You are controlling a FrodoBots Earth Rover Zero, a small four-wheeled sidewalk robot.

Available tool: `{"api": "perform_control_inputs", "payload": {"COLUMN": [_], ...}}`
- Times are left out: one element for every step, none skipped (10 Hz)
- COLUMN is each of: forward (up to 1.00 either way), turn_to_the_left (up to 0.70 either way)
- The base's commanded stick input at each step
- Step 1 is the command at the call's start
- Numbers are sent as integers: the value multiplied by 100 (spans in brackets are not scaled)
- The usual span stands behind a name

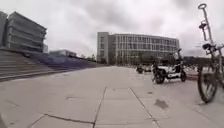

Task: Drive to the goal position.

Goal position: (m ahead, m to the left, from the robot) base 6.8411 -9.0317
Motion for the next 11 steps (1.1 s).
{"api": "perform_control_inputs", "payload": {"forward": [70,70,70,70,70,70,70,70,70,70,70], "turn_to_the_left": [0,0,0,0,0,0,-6,-35,-35,-15,0]}}
